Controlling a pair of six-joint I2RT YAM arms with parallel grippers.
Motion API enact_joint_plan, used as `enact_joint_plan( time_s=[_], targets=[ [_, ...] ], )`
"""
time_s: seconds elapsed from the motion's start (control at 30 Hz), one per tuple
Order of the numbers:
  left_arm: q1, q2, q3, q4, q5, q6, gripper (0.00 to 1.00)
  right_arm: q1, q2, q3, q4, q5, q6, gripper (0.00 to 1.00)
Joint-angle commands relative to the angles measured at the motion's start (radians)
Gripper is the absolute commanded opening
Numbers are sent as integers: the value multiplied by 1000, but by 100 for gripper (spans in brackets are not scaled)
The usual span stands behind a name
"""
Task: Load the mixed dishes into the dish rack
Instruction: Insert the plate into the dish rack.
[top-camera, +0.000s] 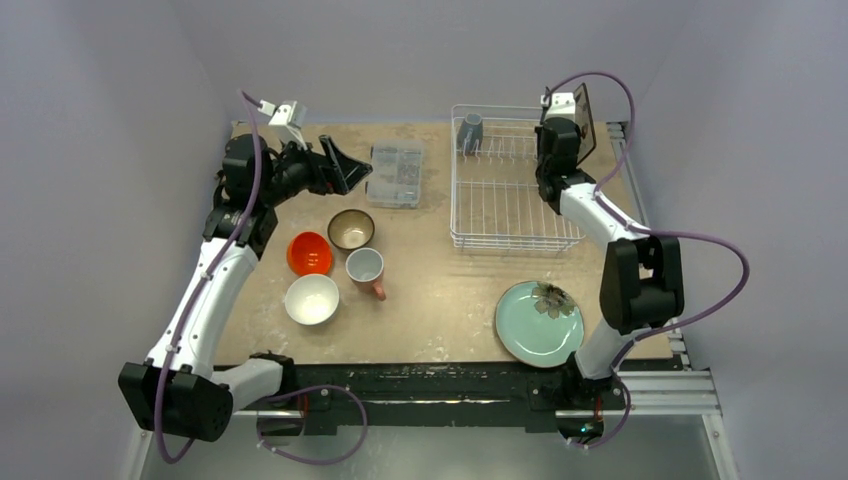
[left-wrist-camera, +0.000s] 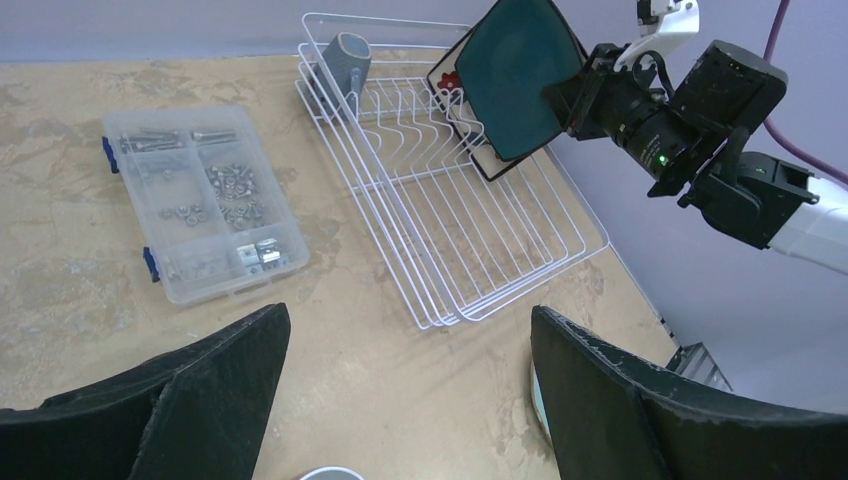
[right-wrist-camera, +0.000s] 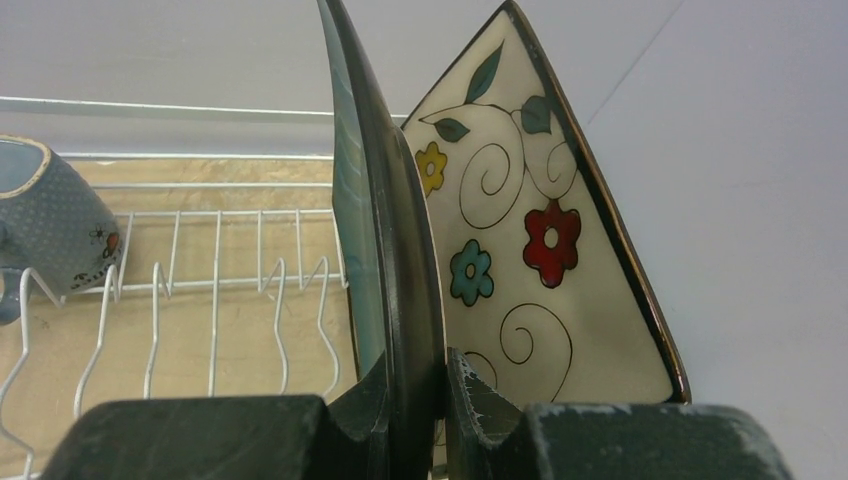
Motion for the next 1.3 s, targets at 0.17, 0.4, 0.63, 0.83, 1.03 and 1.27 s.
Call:
enact_joint_plan(
  time_s=[0.17, 0.4, 0.63, 0.83, 1.03, 1.27],
  targets=[
    [31, 15, 19, 54, 49, -14, 89, -24, 13, 82, 176, -32, 16, 0],
    [43, 22, 19, 65, 66, -25, 89, -34, 70, 103, 168, -62, 39, 0],
    [69, 39, 18, 85, 95, -51, 89, -64, 103, 118, 156, -105, 89, 0],
    [91, 43, 13, 109, 116, -75, 89, -83, 135, 146, 139, -141, 142, 0],
    [100, 47, 12, 121, 132, -89, 89, -83, 158, 187, 73, -136, 141, 8],
    [108, 51, 10, 136, 149, -107, 89, -82, 114, 148, 67, -90, 156, 20]
  ],
)
